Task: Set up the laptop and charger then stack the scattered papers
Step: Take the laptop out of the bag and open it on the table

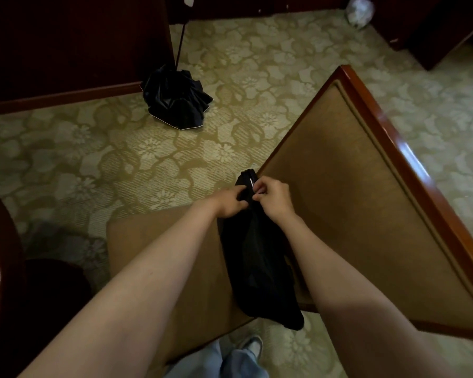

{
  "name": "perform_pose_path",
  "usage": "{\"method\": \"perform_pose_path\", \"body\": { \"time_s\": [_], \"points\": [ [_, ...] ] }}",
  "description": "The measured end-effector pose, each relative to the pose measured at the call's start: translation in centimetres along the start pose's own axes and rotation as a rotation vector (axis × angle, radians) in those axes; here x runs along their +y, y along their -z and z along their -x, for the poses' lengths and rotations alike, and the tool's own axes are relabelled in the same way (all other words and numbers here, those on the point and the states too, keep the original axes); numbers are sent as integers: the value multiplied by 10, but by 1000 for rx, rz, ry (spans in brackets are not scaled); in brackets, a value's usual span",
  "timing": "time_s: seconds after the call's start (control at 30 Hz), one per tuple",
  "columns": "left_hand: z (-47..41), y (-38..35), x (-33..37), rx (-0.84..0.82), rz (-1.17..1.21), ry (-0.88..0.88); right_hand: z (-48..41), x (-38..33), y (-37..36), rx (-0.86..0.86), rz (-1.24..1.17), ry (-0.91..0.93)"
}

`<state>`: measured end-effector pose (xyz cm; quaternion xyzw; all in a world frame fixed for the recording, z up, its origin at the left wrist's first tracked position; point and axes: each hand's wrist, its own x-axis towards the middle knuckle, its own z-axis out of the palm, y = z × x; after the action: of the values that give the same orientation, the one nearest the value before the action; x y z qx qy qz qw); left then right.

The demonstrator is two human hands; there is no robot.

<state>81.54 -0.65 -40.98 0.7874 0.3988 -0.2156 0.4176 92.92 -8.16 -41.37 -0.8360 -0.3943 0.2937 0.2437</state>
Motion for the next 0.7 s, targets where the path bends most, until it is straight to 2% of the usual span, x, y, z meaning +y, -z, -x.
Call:
{"method": "perform_pose_path", "body": {
  "time_s": [0.17,0.4,0.7],
  "points": [
    [13,-20,5,-10,-43,3,29,13,-3,-24,43,26],
    [31,-48,15,-18,-244,-9,65,27,-4,-39,102,63],
    [56,-76,14,-7,-280,27,108,46,-7,-35,165,128]
  ]
}}
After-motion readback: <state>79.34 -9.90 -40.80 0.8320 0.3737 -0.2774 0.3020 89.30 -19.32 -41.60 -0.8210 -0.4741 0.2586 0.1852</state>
